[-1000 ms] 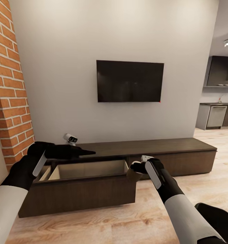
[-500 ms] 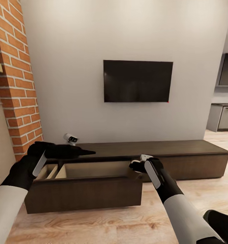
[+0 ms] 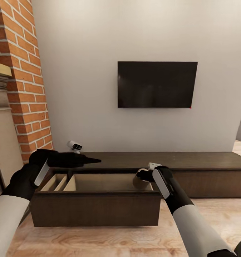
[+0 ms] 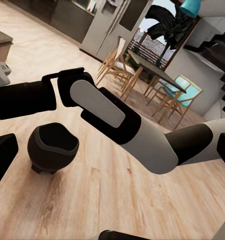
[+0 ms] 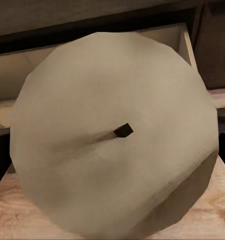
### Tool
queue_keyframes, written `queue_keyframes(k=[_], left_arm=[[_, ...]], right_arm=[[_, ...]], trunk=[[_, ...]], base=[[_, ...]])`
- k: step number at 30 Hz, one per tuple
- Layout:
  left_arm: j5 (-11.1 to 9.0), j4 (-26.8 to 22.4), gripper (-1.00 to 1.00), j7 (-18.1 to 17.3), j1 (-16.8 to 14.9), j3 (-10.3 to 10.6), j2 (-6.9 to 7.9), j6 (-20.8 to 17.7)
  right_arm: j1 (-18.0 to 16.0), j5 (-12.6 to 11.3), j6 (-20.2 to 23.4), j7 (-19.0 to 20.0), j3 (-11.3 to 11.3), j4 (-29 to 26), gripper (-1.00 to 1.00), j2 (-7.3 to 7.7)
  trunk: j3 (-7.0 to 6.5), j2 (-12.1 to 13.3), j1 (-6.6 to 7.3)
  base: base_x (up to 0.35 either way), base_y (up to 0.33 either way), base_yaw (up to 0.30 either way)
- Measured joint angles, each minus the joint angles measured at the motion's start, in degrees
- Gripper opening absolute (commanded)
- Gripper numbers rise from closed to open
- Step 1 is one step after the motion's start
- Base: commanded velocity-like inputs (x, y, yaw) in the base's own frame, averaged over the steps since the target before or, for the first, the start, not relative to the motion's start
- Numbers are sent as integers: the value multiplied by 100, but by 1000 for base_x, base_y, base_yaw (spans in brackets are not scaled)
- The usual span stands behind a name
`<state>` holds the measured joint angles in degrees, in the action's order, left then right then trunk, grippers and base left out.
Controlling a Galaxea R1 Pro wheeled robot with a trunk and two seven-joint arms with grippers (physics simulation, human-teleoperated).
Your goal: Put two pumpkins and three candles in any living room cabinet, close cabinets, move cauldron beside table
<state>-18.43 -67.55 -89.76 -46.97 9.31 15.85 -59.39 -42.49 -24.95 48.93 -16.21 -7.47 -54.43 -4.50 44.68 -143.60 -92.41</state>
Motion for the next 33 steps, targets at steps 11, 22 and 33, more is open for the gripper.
queue_keyframes(k=[11,22,33], left_arm=[[0,-3,100,0,0,1,0,0],[0,-4,100,1,-1,0,0,0],[0,-5,100,0,0,4,0,0]], right_arm=[[0,-1,-7,0,0,2,-100,0],[0,2,-9,-7,0,7,-100,0],[-2,2,-9,-16,-8,13,-100,0]], trunk=[[0,0,0],[0,0,0],[0,0,0]], base=[[158,0,2],[148,59,0],[118,55,0]])
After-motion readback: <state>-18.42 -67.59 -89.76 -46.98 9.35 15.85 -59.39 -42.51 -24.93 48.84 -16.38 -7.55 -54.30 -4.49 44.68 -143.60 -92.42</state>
